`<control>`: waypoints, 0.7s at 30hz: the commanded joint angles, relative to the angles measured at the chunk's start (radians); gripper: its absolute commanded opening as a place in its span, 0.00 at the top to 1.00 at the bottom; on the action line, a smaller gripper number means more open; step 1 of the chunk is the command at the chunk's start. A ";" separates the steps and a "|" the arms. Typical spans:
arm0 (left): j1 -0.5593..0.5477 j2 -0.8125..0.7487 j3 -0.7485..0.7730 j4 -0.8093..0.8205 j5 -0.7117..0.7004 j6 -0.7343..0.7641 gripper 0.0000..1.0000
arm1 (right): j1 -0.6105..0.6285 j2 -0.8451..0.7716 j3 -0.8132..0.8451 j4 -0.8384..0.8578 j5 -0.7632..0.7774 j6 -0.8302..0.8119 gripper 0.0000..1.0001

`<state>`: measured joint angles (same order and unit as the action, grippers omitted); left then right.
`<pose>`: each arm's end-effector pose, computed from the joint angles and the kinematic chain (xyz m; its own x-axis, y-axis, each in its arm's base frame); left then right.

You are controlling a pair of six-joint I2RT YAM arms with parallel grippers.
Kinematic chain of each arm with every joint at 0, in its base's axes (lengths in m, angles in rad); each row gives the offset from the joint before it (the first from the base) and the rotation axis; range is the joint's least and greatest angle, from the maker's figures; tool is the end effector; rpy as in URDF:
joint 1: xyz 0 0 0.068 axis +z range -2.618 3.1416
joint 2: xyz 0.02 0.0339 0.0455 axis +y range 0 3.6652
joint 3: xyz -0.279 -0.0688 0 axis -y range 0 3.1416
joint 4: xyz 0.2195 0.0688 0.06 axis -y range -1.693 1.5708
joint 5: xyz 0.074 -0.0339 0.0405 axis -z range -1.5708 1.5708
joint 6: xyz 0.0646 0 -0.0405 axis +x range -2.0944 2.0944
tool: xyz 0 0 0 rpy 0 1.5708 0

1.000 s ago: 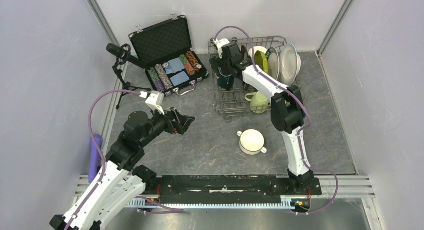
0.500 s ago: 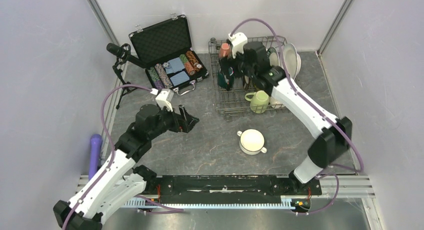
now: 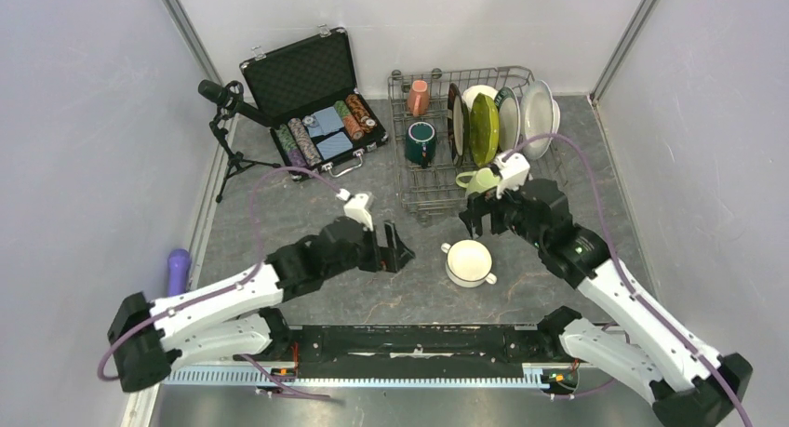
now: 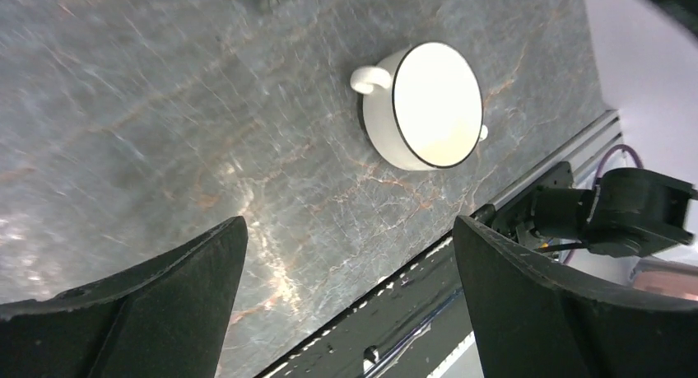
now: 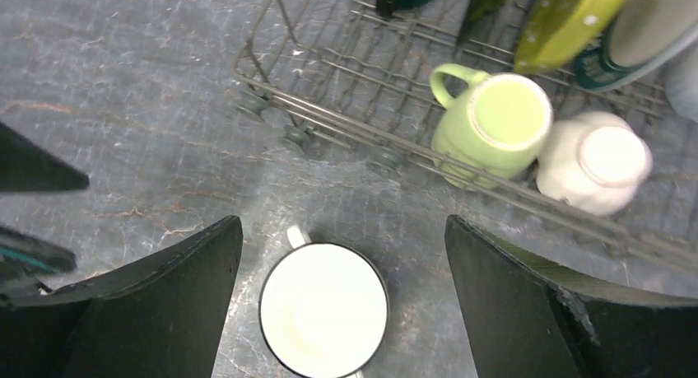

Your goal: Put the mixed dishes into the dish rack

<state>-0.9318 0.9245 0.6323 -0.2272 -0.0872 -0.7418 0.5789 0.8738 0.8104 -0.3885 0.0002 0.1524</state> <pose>0.1235 -0.1568 0.2618 -0.7280 -0.1487 -0.6692 0.3563 0.7519 -0.5546 0.1578 0.1031 0.3129 -0.4443 -0.1090 -0.8892 -0.4851 0.8637 0.1365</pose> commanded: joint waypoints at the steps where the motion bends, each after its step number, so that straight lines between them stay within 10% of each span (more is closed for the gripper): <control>1: -0.154 0.141 0.008 0.098 -0.238 -0.235 0.00 | -0.001 -0.111 -0.073 -0.013 0.193 0.082 0.02; 8: -0.286 0.454 0.135 0.189 -0.345 -0.307 0.00 | -0.002 -0.303 -0.146 -0.013 0.475 0.130 0.02; 21: -0.286 0.746 0.322 0.207 -0.332 -0.327 0.03 | -0.003 -0.405 -0.187 -0.033 0.483 0.119 0.02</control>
<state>-1.2152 1.6169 0.9001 -0.0418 -0.3672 -0.9970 0.5777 0.4732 0.6338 -0.4274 0.4580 0.2661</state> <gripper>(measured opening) 0.989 0.979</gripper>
